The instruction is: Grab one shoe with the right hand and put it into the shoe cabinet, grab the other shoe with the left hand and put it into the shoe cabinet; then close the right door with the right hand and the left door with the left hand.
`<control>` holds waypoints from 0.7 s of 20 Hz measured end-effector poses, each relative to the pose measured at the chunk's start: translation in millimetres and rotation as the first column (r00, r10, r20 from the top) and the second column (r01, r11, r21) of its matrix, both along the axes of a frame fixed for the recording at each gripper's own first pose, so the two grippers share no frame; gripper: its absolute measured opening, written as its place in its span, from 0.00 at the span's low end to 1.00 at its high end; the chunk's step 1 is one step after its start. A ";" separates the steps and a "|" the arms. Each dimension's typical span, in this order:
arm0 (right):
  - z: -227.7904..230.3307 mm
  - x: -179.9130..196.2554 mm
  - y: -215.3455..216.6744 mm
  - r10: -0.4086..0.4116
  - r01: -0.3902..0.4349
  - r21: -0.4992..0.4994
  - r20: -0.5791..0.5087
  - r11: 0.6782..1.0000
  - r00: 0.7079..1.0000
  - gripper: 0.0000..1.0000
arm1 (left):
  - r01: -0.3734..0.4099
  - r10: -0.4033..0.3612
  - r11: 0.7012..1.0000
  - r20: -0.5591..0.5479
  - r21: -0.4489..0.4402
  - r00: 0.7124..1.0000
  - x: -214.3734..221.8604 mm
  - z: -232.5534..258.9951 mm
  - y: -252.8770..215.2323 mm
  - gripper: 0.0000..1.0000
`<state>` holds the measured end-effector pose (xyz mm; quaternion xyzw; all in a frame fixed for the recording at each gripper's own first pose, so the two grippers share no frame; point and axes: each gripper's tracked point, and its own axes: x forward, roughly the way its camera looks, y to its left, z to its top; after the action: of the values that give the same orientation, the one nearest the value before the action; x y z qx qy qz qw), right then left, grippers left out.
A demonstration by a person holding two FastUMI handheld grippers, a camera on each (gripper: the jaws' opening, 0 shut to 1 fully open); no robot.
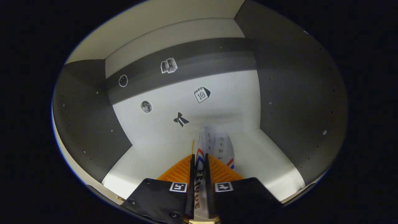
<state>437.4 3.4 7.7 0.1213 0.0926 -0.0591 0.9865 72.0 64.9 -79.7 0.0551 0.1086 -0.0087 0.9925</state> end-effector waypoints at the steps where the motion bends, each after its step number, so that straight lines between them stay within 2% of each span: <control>1: 13.6 -4.1 1.7 -0.001 0.001 0.002 0.044 1.000 0.999 0.22 | 0.003 -0.003 1.000 0.001 0.003 1.000 0.7 -0.4 1.5 0.95; 3: 31.4 -18.7 5.7 -0.006 0.007 -0.003 0.102 1.000 0.995 0.31 | 0.014 -0.014 1.000 0.001 -0.009 1.000 -1.1 -2.7 -0.2 0.95; 6: 35.4 -45.7 14.2 -0.007 0.013 -0.042 0.121 0.999 0.993 0.98 | 0.046 -0.046 0.998 -0.007 -0.032 0.999 -1.0 -12.7 -4.4 0.94; 11: 29.8 -112.5 21.1 -0.021 0.039 -0.119 0.145 0.992 0.989 0.98 | 0.141 -0.142 0.990 -0.041 -0.022 0.989 -4.2 -36.2 -12.3 0.97; 12: 25.3 -127.7 23.3 -0.019 0.038 -0.135 0.137 0.990 0.990 0.98 | 0.170 -0.171 0.985 -0.054 -0.025 0.984 -3.0 -43.8 -15.1 0.94; 13: 18.3 -144.5 21.6 -0.034 0.052 -0.141 0.126 0.989 0.991 0.92 | 0.198 -0.200 0.980 -0.078 -0.030 0.977 -2.6 -56.1 -17.2 0.95; 14: 11.3 -163.8 24.0 -0.042 0.059 -0.136 0.122 0.989 0.992 0.92 | 0.227 -0.229 0.973 -0.110 -0.030 0.967 -2.3 -71.2 -19.7 0.95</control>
<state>273.5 27.4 19.0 0.0578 0.0263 -0.0832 0.9945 69.7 45.2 -150.9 0.0581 0.1574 -0.1270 0.9776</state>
